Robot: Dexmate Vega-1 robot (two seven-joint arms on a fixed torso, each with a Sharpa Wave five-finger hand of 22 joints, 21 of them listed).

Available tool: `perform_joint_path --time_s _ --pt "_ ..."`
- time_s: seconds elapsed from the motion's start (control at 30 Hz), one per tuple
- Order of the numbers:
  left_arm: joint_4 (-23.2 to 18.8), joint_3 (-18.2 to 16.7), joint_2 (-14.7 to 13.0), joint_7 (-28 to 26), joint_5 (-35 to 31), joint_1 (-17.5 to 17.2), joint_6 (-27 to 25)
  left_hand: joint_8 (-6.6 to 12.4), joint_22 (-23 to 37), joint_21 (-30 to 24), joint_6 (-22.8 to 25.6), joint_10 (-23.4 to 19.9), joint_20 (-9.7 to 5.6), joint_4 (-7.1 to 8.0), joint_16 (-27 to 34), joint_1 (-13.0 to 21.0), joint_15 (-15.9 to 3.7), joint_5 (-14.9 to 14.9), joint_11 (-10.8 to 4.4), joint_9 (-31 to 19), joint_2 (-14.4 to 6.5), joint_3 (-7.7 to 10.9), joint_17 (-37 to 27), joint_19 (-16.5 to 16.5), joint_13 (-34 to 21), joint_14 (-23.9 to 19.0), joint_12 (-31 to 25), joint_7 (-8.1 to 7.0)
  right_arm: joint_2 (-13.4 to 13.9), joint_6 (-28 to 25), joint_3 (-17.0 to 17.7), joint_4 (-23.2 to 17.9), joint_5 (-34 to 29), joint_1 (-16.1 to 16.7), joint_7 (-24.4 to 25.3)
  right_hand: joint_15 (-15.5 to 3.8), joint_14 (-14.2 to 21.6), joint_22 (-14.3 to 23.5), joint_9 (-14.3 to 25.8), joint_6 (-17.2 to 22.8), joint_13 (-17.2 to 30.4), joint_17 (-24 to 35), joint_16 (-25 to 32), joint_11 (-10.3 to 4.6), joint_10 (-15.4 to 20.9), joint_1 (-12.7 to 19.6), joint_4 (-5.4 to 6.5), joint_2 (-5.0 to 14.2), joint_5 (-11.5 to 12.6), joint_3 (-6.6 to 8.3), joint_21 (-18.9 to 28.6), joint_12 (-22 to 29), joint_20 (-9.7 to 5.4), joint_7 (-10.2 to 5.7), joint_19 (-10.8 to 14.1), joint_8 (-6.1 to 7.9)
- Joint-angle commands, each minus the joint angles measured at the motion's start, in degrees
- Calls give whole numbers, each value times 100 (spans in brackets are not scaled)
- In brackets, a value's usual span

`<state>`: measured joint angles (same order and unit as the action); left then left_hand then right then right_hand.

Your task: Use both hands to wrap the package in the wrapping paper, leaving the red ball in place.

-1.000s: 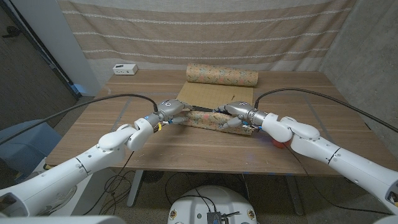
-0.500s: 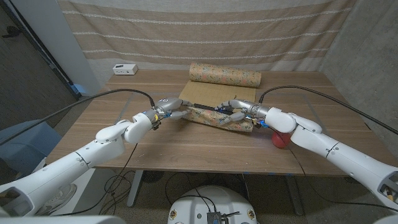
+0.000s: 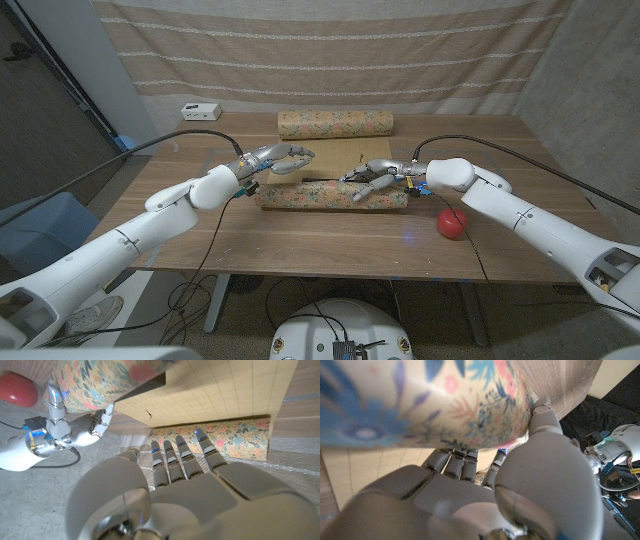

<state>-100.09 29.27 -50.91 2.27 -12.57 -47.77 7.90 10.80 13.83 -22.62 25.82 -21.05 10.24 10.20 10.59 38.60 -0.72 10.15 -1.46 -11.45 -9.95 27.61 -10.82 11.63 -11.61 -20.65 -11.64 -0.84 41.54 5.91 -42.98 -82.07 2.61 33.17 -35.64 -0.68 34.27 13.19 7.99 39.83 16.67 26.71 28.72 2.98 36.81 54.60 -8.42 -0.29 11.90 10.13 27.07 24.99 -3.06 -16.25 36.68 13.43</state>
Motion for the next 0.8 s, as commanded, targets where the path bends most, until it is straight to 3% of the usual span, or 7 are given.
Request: perform_joint_path --time_s 0.03,0.27,0.37,0.47,0.6,0.73,0.8 --pt "-85 -117 -86 144 432 -6 208 -12 2 23 -55 54 8 -22 11 -108 18 -2 -7 6 16 -44 -18 -14 -31 48 20 -11 -273 -510 -340 662 901 -595 -1292 -983 2598 29 416 2229 587 1599 1937 119 2842 1060 491 1187 9 527 192 688 135 1897 283 13" --pt "-174 -178 -146 45 408 -98 263 -30 -6 21 -138 95 15 -61 11 -199 -12 -7 -3 11 63 -74 -8 -22 -32 73 22 -34 -380 -914 -309 841 1431 -687 -1598 -792 3106 28 564 2301 693 1628 1935 219 3109 1302 341 1138 -50 963 592 894 329 2276 821 23" --pt "-229 -193 -181 3 345 -139 278 -26 -10 23 -148 108 20 -86 9 -236 -16 -10 26 14 88 -86 0 -33 -33 87 19 -45 -328 -1101 -203 702 1623 -572 -1409 -734 3410 17 637 2306 518 1452 1826 273 3270 1280 322 1125 -105 1154 872 855 343 2405 1238 24" --pt "-308 -200 -227 -24 256 -182 298 -20 -14 24 -147 110 22 -112 7 -258 -22 -14 32 17 121 -99 7 -38 -33 98 14 -50 -152 -1291 -12 233 1710 -287 -826 -700 3840 3 710 2308 350 1294 1794 383 3590 1098 419 1117 -81 1262 1127 863 250 2528 1567 44" --pt "-530 -221 -343 -24 70 -255 273 -7 -24 23 -136 117 22 -196 4 -264 -34 -18 9 23 211 -120 26 -36 -31 106 9 -98 92 -1260 200 -427 1523 125 153 -778 4155 -11 739 2254 226 1221 1800 350 3892 922 531 1112 -52 1330 1346 882 147 2559 1843 34" --pt "-931 -164 -553 215 -311 -260 83 30 -83 78 -65 116 47 -708 -9 -72 -113 -9 -165 46 661 -198 77 -140 -17 173 -17 -334 197 -1143 188 -656 1266 221 514 -901 4282 -26 684 2127 318 1287 1841 229 3986 825 585 1083 -68 1362 1464 971 1 2409 1942 -58" --pt "-1245 -89 -681 233 -879 -284 -87 -4 -132 119 -184 237 28 -1096 -26 145 -212 -9 -292 52 983 -282 80 -185 -7 323 7 -510 208 -1039 161 -673 1179 232 574 -949 4328 -35 650 2072 378 1277 1828 188 4012 800 591 1065 -91 1373 1511 1026 -46 2379 1967 -110"
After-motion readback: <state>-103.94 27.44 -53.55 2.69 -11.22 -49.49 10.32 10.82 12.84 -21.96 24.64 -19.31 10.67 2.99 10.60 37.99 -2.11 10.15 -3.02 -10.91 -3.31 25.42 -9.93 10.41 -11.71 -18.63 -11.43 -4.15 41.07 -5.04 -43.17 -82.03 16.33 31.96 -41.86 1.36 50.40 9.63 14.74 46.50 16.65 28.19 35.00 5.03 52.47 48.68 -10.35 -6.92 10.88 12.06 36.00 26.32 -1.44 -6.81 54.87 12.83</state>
